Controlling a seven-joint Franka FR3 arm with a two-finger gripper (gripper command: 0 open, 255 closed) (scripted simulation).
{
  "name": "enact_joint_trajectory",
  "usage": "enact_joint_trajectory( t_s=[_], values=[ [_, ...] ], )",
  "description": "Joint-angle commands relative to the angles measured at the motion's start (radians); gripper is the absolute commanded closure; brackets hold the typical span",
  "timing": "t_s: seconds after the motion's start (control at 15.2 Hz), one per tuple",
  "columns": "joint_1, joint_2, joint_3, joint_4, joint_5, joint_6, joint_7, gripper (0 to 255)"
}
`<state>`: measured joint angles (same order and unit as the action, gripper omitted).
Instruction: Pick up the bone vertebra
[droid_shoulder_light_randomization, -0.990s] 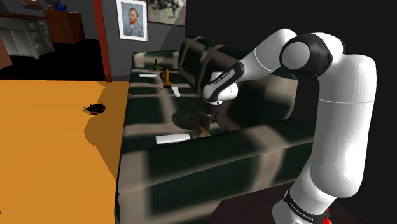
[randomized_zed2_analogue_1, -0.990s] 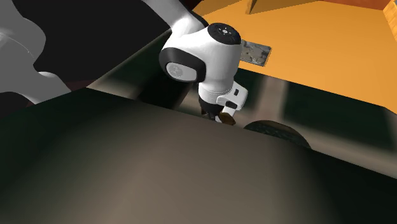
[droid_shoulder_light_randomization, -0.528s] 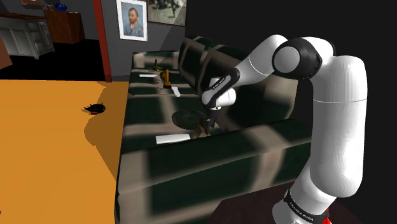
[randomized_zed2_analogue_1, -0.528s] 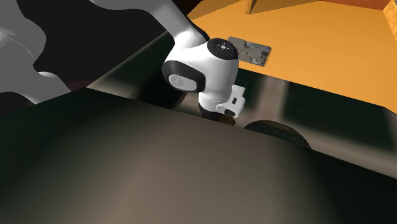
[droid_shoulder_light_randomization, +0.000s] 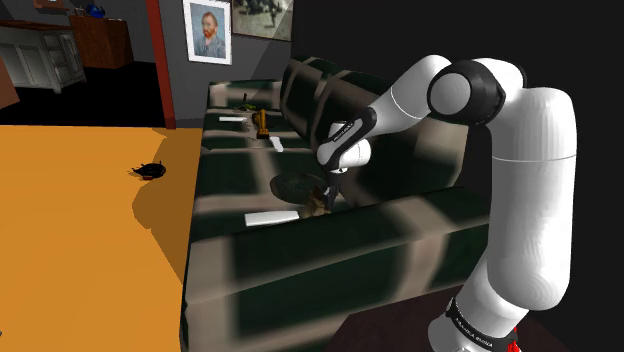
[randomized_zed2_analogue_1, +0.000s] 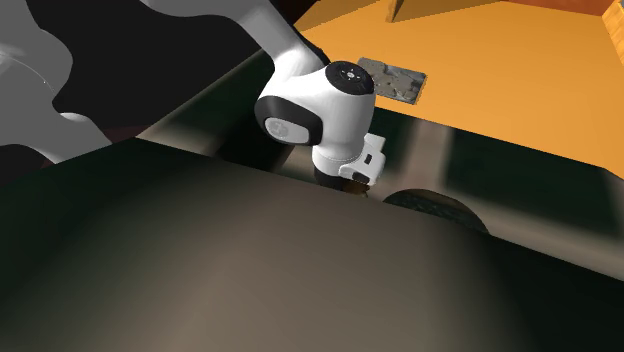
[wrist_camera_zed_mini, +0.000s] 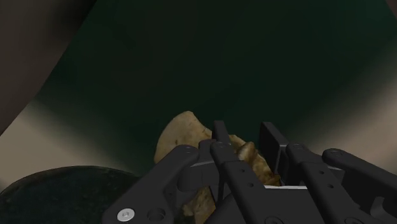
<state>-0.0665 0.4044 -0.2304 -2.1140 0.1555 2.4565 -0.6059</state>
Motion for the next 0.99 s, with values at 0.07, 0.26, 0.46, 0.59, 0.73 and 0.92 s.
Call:
enact_joint_trajectory(
  t_s=[0.07, 0.26, 0.46, 0.59, 0.73, 0.92],
  values=[
    [0.000, 0.003, 0.001, 0.003, 0.001, 0.000, -0.001, 255],
    [0.005, -0.030, -0.007, 0.003, -0.012, -0.031, 0.008, 255],
    [0.010, -0.060, -0.013, 0.006, -0.024, -0.064, 0.016, 255],
    [0.012, -0.080, -0.017, 0.008, -0.032, -0.086, 0.022, 255],
    [0.015, -0.100, -0.020, 0.012, -0.040, -0.108, 0.027, 255],
    [0.018, -0.128, -0.025, 0.019, -0.051, -0.142, 0.035, 255]
  ],
)
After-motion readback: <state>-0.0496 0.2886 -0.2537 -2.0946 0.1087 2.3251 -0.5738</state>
